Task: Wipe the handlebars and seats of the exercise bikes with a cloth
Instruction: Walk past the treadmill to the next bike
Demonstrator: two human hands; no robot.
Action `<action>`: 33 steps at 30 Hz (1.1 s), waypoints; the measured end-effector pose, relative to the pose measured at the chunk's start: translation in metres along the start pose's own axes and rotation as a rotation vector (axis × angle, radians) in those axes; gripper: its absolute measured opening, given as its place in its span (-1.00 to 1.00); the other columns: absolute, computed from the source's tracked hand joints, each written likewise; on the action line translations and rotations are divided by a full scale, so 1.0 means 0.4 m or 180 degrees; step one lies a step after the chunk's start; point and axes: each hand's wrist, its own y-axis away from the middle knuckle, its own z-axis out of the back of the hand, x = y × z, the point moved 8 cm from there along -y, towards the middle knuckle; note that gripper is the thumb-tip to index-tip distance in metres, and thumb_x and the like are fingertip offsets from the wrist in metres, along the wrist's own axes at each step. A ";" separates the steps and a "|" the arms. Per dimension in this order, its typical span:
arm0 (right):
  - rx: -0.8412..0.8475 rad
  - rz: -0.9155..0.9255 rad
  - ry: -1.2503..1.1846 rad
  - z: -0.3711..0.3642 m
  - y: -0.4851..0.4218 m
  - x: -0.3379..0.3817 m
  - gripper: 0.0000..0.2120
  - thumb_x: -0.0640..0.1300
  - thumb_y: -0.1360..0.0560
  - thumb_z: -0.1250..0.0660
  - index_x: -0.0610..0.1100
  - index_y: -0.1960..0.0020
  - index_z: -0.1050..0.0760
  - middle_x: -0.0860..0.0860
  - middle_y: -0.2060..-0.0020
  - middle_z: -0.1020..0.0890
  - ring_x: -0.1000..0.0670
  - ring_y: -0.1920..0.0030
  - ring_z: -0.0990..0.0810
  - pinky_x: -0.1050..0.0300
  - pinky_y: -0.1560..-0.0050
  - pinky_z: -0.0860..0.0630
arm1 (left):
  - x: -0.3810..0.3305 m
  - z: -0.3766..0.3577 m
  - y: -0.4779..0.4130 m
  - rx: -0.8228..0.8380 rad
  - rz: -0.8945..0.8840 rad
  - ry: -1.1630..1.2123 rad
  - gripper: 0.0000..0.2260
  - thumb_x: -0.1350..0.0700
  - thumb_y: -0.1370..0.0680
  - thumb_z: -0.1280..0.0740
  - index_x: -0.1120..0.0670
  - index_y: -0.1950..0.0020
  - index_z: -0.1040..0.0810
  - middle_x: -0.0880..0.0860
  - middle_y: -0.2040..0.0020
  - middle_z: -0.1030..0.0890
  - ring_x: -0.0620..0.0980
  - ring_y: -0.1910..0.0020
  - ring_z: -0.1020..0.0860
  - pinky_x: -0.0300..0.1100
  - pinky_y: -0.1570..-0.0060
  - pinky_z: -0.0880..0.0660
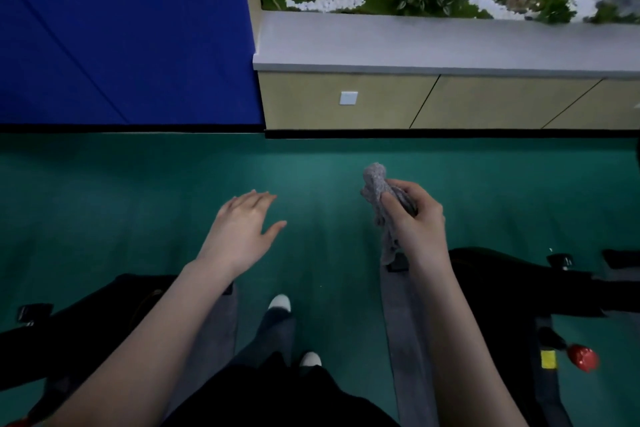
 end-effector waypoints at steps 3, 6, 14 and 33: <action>0.0103 0.0096 0.0029 -0.038 -0.058 0.014 -0.83 -0.23 -0.50 -0.35 0.04 0.06 -0.57 0.20 0.23 -0.65 0.29 0.23 -0.60 0.40 0.15 -0.49 | 0.017 -0.018 -0.063 0.0103 0.0043 -0.0020 -0.49 -0.13 -0.59 -0.18 0.07 -0.49 -0.26 0.03 -0.48 -0.32 -0.01 -0.50 -0.19 -0.06 -0.48 -0.07; 0.0159 0.0157 0.0026 -0.085 -0.136 0.039 -0.82 -0.27 -0.50 -0.34 0.01 0.07 -0.56 0.22 0.30 -0.62 0.34 0.35 -0.56 0.50 0.30 -0.42 | 0.045 -0.024 -0.143 0.0144 0.0072 0.0012 -0.49 -0.13 -0.59 -0.19 0.07 -0.48 -0.26 0.04 -0.47 -0.33 0.00 -0.49 -0.19 -0.06 -0.48 -0.07; 0.0375 -0.0010 0.0313 -0.240 -0.365 0.099 -0.84 -0.23 -0.51 -0.32 -0.09 -0.04 -0.61 0.05 0.23 -0.69 0.04 0.35 -0.63 0.14 0.25 -0.56 | 0.168 -0.009 -0.373 0.0293 0.0269 0.0125 -0.49 -0.16 -0.60 -0.15 0.07 -0.47 -0.27 0.05 -0.46 -0.34 0.01 -0.50 -0.18 -0.07 -0.48 -0.04; 0.2405 0.0301 0.0518 -0.829 -0.750 0.225 -0.88 -0.20 -0.54 -0.31 -0.06 -0.03 -0.59 -0.13 0.27 -0.66 -0.13 0.31 -0.62 0.01 0.19 -0.56 | 0.541 0.053 -0.497 0.0215 0.2392 0.0654 -0.50 -0.17 -0.59 -0.16 0.07 -0.45 -0.30 0.09 -0.43 -0.38 0.08 -0.39 -0.34 -0.09 -0.32 -0.29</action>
